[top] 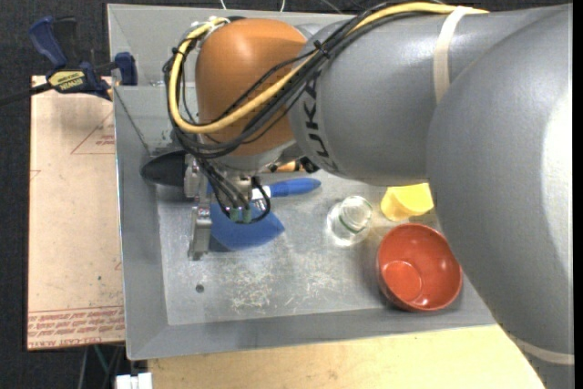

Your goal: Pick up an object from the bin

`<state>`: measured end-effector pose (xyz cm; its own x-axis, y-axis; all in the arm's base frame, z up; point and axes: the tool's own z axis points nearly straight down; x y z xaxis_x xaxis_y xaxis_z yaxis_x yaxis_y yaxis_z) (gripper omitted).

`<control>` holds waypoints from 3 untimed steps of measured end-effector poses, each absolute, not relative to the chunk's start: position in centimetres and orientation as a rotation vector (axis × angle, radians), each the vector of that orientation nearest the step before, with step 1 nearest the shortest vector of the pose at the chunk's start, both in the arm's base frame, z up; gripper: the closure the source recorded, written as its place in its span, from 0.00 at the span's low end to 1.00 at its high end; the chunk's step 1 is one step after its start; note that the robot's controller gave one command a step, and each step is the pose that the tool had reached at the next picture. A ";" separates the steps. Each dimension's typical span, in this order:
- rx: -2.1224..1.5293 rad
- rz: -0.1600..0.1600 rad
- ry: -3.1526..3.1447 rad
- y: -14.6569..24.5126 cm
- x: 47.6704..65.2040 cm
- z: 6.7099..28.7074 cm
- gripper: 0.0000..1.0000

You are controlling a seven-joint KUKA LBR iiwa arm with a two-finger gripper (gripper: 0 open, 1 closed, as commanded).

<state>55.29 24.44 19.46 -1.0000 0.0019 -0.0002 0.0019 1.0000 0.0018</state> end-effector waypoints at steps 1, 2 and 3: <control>-0.016 0.006 3.138 24.1 55.4 21.7 0.00; -0.008 0.004 3.142 24.1 55.2 21.3 0.00; -0.009 0.008 3.136 24.5 56.0 21.7 1.00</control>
Offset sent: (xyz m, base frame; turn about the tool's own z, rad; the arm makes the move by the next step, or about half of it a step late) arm -0.0018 -0.0039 0.0189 -0.0052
